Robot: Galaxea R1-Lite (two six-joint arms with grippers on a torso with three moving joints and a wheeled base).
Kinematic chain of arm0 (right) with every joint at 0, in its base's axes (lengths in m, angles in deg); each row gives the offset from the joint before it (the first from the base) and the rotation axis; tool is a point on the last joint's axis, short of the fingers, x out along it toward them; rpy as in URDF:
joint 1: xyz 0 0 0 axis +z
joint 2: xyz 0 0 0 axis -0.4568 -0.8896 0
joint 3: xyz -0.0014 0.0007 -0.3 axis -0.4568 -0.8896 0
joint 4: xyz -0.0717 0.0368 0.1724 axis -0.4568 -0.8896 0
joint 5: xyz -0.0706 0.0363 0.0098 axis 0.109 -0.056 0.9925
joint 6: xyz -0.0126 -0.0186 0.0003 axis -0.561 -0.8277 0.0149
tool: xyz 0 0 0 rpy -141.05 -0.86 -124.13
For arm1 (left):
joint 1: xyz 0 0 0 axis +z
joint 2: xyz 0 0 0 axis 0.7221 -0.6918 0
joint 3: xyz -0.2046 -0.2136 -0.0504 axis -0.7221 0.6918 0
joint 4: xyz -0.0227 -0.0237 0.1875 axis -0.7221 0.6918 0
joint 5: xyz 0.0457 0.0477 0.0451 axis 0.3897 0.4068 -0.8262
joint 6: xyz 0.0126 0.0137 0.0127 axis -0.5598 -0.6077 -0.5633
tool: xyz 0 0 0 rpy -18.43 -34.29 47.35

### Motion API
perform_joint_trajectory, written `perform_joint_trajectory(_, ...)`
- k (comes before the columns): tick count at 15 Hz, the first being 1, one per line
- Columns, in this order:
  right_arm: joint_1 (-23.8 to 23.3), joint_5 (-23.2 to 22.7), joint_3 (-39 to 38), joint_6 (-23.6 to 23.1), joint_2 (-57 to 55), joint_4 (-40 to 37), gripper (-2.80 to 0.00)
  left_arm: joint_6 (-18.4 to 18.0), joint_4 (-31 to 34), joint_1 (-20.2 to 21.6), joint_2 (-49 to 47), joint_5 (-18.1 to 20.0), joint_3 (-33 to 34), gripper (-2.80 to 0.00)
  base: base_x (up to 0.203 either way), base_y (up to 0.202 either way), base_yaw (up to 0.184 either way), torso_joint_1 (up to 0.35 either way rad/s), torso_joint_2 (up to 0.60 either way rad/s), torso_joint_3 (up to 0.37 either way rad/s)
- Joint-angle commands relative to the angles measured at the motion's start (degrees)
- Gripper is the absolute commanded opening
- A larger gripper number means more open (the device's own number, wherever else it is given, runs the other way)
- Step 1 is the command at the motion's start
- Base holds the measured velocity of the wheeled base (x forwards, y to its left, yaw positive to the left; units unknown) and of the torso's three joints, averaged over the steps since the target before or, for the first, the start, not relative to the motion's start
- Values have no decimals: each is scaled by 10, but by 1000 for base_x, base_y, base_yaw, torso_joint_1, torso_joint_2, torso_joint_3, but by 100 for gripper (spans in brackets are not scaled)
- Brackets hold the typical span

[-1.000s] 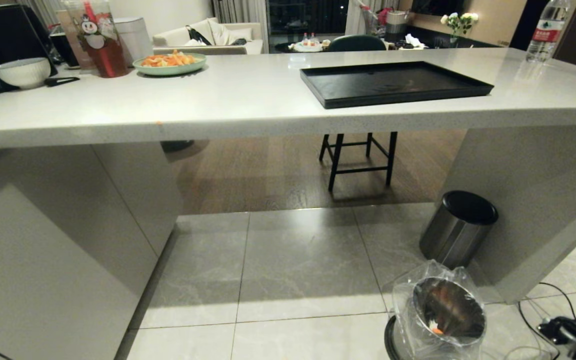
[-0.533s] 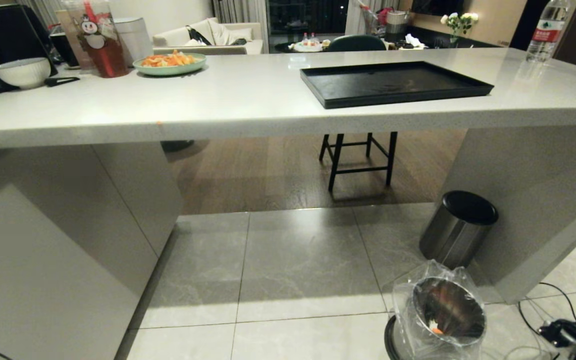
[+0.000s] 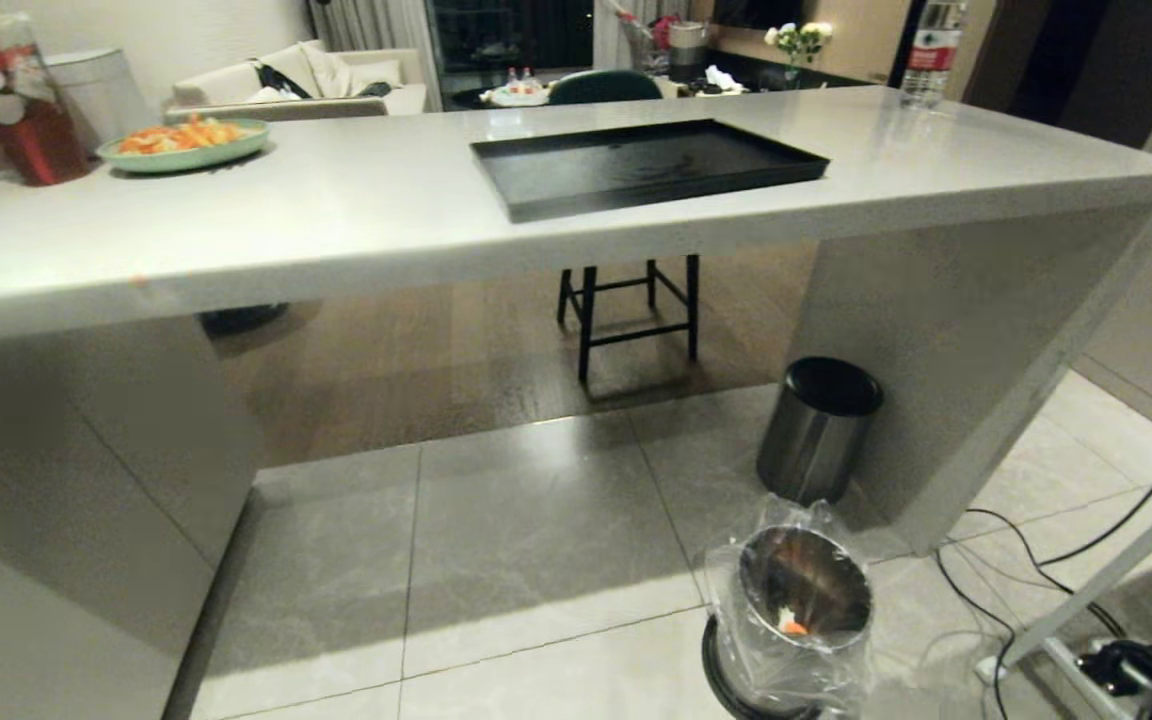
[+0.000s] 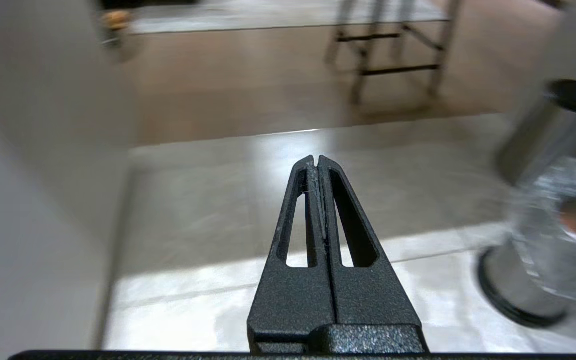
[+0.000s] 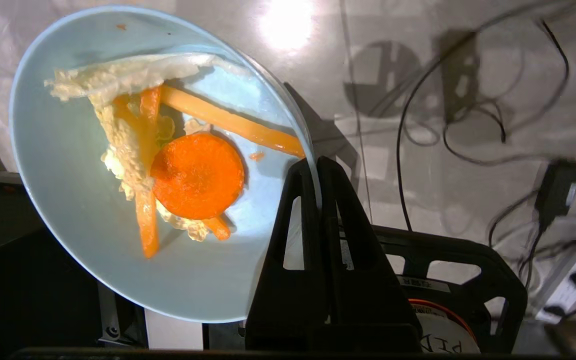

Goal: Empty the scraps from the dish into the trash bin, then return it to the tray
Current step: Move the bowl over the trash can

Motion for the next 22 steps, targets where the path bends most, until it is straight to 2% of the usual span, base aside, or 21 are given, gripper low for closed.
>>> perform_joint_trajectory(1,0,0,0,1,1,-1,-280,0,0,0,-1,0,0,-280,2,9,-172,4,7,-1)
perform_joint_trajectory(11,0,-1,0,2,0,0,-280,0,0,0,-1,0,0,-280,2,9,-159,3,1,2)
perform_joint_trajectory(22,-1,0,-1,-1,-1,0,-280,0,0,0,-1,0,0,-280,0,0,0,0,0,0)
